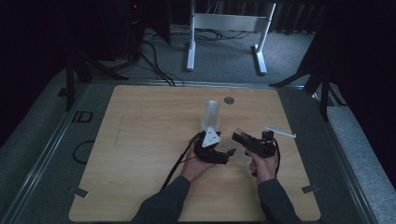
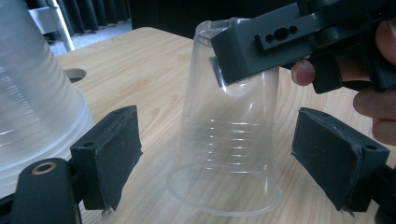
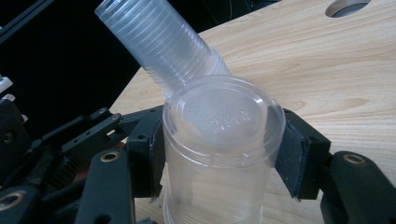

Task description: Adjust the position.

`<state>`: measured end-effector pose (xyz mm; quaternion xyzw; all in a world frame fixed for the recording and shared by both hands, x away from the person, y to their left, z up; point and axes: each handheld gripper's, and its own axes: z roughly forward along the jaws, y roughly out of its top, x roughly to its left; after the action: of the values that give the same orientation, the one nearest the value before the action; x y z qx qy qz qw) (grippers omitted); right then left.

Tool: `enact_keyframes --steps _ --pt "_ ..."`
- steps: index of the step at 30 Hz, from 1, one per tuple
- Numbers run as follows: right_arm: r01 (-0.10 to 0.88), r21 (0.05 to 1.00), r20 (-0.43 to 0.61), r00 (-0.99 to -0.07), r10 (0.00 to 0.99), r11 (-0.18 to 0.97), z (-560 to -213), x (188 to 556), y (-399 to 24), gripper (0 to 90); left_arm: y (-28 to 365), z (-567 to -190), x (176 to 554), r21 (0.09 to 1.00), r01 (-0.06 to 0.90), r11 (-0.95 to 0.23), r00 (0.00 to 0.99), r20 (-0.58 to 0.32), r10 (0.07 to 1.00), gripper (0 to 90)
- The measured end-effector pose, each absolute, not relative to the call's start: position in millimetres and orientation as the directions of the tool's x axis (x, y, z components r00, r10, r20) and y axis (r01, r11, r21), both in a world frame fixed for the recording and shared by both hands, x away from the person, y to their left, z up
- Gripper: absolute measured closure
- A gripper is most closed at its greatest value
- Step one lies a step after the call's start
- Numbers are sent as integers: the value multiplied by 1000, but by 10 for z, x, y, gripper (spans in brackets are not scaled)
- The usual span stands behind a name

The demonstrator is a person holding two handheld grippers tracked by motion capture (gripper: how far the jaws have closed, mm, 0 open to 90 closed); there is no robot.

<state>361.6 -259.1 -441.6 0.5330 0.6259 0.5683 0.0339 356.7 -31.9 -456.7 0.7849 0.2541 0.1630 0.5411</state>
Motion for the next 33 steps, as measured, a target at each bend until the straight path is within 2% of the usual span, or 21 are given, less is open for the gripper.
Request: enact_keyframes --steps 19,33 --pt "655 701 647 -418 638 -282 -4443 3628 -2623 414 -429 -4678 3590 929 235 -285 816 -29 577 150" --pt "659 691 664 -414 623 -299 -4439 3629 -2653 415 -478 -4753 3590 925 237 -297 826 -31 563 155"
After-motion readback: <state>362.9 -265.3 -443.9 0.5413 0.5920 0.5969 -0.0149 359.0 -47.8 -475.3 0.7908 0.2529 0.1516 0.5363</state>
